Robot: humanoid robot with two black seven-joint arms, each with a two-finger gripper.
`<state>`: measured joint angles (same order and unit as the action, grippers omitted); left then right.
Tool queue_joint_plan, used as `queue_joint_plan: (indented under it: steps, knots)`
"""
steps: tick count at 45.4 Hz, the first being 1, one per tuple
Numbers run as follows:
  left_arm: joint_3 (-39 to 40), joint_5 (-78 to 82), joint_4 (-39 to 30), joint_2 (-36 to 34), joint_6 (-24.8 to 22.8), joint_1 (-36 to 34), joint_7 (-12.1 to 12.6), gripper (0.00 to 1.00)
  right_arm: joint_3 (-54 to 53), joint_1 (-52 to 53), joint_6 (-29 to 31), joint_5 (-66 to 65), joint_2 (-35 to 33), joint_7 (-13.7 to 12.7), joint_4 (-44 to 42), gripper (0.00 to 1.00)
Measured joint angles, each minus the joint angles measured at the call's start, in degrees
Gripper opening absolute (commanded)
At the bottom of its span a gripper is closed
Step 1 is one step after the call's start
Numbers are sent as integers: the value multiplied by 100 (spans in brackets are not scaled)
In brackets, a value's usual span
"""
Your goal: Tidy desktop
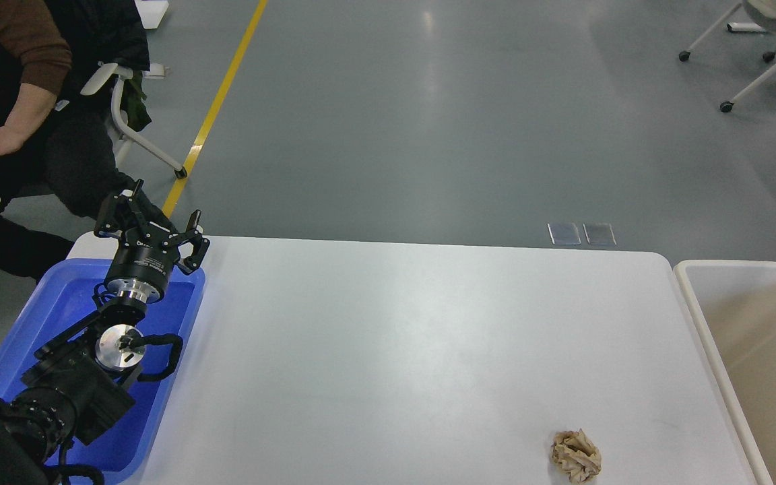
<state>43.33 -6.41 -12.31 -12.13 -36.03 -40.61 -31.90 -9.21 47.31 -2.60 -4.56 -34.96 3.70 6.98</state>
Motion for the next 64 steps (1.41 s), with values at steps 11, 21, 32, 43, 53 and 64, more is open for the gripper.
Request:
queue_joint_plan:
  steps: [11, 21, 32, 43, 53, 64]
  knots:
    - [-4, 0, 1, 0, 0, 0, 0, 100, -676, 661, -2, -1, -350, 16, 589, 100]
    - [-4, 0, 0, 0, 0, -1, 0, 100, -1708, 909, 236, -14, -720, 453, 1944, 100]
    - [-6, 0, 1, 0, 0, -1, 0, 100, -2949, 647, 657, -223, -852, 1113, 3375, 100]
    - [-6, 0, 0, 0, -1, 0, 0, 100, -3396, 36, 810, -347, -519, 1937, 3886, 100]
    - [-1, 0, 0, 0, -2, 0, 0, 100, -3577, -679, 854, -385, 11, 2228, 3952, 100]
    - [-1, 0, 0, 0, -3, 1, 0, 100, -3629, -1172, 860, -388, 636, 2331, 3657, 100]
